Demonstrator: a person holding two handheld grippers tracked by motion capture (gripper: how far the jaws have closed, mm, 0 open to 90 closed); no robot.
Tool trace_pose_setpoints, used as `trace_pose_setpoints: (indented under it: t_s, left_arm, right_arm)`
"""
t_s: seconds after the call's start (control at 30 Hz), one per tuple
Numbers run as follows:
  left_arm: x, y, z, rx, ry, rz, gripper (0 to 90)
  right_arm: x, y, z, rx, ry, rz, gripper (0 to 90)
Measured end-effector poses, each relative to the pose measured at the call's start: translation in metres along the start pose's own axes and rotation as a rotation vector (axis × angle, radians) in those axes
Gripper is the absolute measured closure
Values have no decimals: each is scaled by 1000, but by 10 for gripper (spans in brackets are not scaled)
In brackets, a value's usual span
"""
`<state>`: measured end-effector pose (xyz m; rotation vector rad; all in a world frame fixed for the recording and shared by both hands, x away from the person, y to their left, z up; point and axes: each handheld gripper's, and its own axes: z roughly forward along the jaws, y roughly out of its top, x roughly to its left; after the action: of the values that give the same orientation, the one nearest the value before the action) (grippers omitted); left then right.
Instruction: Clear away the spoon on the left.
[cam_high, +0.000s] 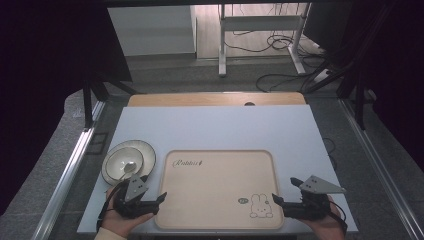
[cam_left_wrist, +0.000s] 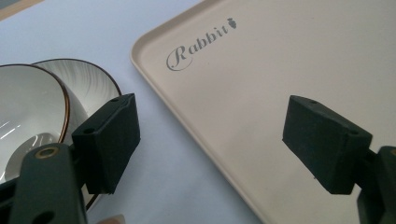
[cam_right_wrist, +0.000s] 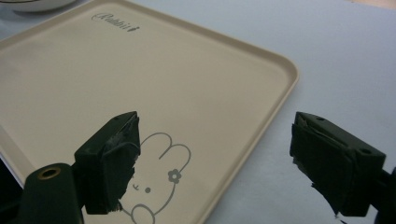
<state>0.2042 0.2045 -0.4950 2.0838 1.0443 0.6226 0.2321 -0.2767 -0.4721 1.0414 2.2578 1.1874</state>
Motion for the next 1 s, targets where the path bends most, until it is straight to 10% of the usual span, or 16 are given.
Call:
trace_pose_setpoints:
  t_s: [0.73,1.0]
  left_arm:
    - [-2,8,6,-8,-4,40,215]
    - [-1,33,-9,-99,50,19,249]
  right_arm:
    - [-11,-4,-1,-4,25,9,181]
    - [-14,-7,-8,-30,9,22,189]
